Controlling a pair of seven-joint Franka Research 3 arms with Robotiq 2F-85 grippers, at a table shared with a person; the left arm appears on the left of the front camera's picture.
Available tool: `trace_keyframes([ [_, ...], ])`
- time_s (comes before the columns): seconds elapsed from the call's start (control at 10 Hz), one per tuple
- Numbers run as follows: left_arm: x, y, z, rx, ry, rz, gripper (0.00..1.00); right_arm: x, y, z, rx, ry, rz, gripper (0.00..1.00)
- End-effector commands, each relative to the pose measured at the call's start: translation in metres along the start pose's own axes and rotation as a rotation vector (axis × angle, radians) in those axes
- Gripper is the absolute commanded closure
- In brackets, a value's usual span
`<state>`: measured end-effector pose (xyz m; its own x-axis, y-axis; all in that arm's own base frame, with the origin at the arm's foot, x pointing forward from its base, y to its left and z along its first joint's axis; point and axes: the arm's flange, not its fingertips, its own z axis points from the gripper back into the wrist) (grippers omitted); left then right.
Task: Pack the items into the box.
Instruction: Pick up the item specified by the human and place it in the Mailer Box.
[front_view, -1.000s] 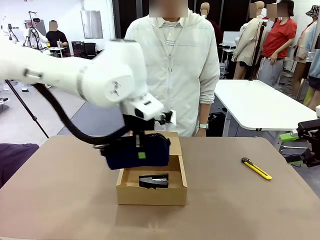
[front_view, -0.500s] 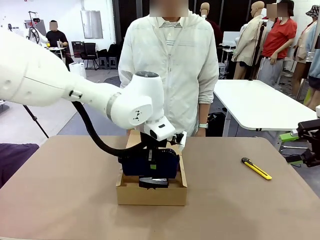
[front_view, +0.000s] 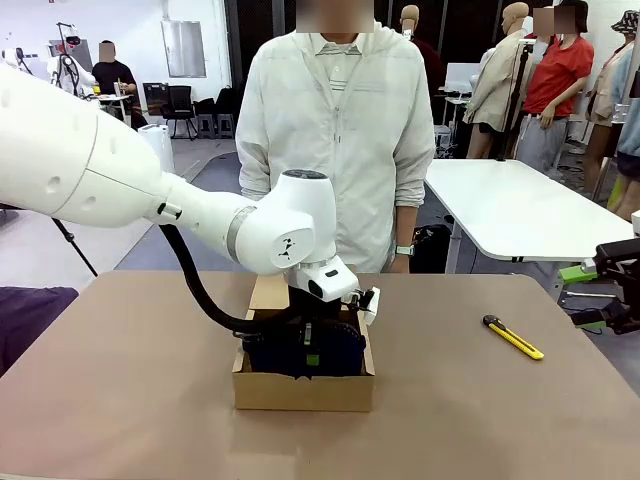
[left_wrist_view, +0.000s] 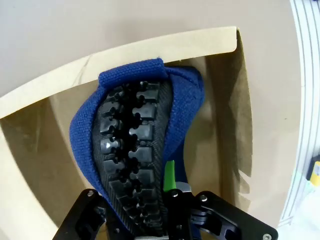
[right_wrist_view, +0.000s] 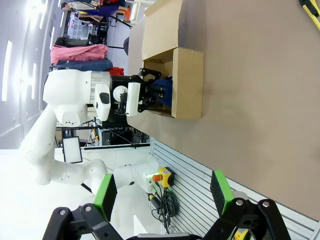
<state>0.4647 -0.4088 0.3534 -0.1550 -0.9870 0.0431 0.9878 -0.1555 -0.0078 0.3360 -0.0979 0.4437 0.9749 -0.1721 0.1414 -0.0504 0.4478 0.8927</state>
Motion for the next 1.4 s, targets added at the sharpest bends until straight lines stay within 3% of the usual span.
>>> trace_keyframes([
  [0.0, 0.000, 0.004, 0.004, -0.029, -0.007, -0.009, 1.00, 0.000, 0.003, 0.004, -0.005, 0.014, -0.010, 0.00],
  [0.1, -0.001, 0.004, 0.004, -0.028, -0.010, 0.000, 0.54, 0.000, 0.003, 0.004, -0.005, 0.014, -0.010, 0.00],
  [0.2, -0.002, 0.003, 0.006, -0.028, -0.013, -0.010, 0.00, 0.000, 0.003, 0.004, -0.005, 0.014, -0.010, 0.00],
  [0.6, -0.010, -0.001, 0.031, 0.039, -0.036, 0.023, 0.00, 0.000, 0.003, 0.004, -0.005, 0.014, -0.010, 0.00],
  [0.8, -0.024, -0.009, 0.069, 0.091, -0.106, 0.029, 0.00, 0.000, 0.003, 0.004, -0.005, 0.014, -0.010, 0.00],
  [1.0, -0.053, -0.027, 0.135, 0.131, -0.174, 0.172, 0.00, 0.000, 0.003, 0.004, -0.005, 0.014, -0.010, 0.00],
  [1.1, -0.077, -0.041, 0.168, 0.124, -0.273, 0.227, 0.00, 0.000, 0.003, 0.004, -0.005, 0.014, -0.010, 0.00],
  [1.3, -0.161, -0.076, 0.222, -0.034, -0.531, 0.456, 0.00, 0.000, 0.003, 0.004, -0.005, 0.014, -0.010, 0.00],
])
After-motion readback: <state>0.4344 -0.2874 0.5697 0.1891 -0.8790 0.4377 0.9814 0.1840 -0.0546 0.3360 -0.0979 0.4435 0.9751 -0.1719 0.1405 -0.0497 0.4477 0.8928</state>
